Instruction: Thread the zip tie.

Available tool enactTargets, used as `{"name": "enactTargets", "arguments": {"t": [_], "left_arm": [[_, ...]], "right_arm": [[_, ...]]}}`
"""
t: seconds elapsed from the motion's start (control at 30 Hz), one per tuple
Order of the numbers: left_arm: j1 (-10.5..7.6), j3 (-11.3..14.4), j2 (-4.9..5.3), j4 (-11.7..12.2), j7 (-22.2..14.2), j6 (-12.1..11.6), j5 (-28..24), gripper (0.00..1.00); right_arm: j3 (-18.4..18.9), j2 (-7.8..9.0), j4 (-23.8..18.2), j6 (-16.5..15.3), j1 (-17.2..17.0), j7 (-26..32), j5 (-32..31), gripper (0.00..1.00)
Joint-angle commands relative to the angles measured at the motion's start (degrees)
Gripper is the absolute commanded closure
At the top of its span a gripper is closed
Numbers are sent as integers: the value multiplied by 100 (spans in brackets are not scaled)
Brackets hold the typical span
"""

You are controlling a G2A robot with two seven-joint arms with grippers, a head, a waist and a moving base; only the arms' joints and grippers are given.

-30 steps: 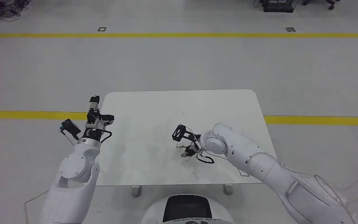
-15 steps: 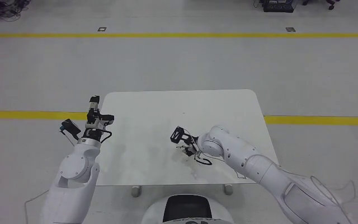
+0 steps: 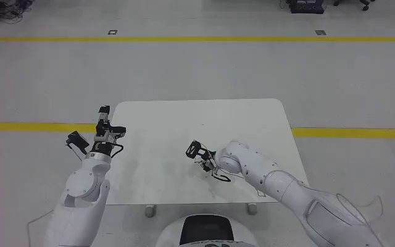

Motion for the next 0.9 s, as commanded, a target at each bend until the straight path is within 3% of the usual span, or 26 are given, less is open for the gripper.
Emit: {"name": "enactTargets", "arguments": {"t": [0.0, 0.87], "left_arm": [[0, 0, 0, 0, 0, 0, 0, 0], [0, 0, 0, 0, 0, 0, 0, 0]], "right_arm": [[-2, -36, 81, -15, 9, -28, -4, 82], [-22, -500, 1022, -214, 165, -180, -97, 84]]}}
